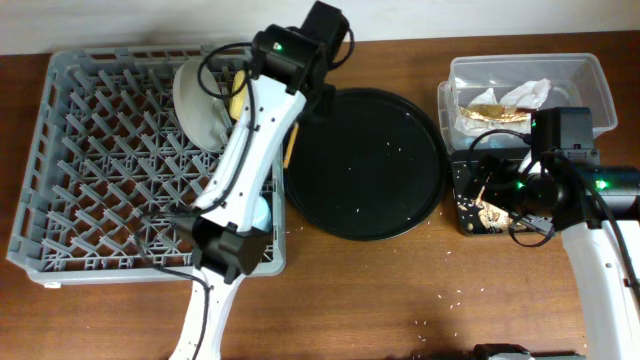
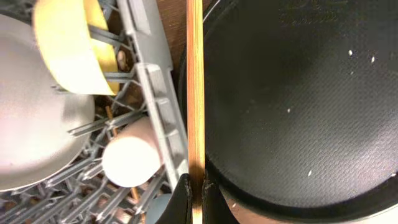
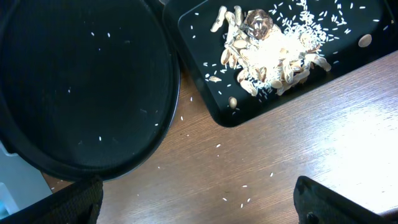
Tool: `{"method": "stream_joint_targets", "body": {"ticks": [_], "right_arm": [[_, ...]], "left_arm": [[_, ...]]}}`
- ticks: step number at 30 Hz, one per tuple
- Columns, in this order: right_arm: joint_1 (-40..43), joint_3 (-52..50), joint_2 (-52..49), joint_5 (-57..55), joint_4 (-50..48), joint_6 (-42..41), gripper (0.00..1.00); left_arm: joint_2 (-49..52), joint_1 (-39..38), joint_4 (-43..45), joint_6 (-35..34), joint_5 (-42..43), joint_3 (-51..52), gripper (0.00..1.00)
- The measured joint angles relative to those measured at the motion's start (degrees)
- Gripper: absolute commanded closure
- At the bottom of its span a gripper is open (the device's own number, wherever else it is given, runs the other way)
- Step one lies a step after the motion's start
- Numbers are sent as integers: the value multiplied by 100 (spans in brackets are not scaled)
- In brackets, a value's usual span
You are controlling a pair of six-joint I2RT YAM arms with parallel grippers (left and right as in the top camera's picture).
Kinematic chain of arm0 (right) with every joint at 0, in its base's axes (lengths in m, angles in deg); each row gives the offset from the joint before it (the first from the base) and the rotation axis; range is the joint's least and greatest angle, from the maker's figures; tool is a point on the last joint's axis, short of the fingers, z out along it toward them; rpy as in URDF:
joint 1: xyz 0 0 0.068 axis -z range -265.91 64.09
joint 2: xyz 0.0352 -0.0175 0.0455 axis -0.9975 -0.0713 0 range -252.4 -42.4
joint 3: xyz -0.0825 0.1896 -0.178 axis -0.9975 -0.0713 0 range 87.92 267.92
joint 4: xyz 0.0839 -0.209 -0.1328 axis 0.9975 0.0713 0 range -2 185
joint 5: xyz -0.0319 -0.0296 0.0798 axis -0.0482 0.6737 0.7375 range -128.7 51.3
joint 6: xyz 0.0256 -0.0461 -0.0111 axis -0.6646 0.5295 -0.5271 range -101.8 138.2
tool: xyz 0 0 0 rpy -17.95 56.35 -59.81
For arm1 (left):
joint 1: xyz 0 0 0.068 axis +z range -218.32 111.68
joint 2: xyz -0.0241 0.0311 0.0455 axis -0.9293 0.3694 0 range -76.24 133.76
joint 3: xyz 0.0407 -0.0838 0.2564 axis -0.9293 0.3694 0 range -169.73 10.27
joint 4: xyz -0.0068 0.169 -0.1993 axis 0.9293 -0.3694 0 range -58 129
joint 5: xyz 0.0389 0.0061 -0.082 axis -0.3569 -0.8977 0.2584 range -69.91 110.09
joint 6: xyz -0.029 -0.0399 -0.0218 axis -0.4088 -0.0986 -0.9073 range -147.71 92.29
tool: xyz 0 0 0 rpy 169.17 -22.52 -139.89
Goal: Sort waste into correct bins and load items into the dishwasher rack
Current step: 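Place second chopstick in rack beside cups with left gripper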
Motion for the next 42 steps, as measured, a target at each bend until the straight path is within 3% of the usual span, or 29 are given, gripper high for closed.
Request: {"method": "stream_joint_targets", "body": {"ticks": [7,11,24,30,31,32,36,39,42], "right_arm": [[0,0,0,0,4,0,1],[0,0,0,0,2,-4,1],[0,0,0,0,0,0,2],[0,0,0,0,2,2,1],[0,0,0,0,2,-2,2],[0,0,0,0,2,0,2],[0,0,0,0,2,0,2],[0,0,0,0,2,0,2],[0,0,0,0,2,4,1]], "left_arm": [[-1727,402,-4,197,61,1753,100],[-2446,839,61,-35,83,2706,100],[-2439,1453,1956,-732,103,5796,99],[-2433,1502,2378,-680,103,6356,99],[-2433,1497,2380,-654,103,6393,98],[-2433,1497,2380,-616,103,6404,86],[-2433,1497,2439,-437,103,6406,64],[-2433,1497,2459,-332,103,6406,56],[-2433,1497,2426,-289,103,6389,55]]}}
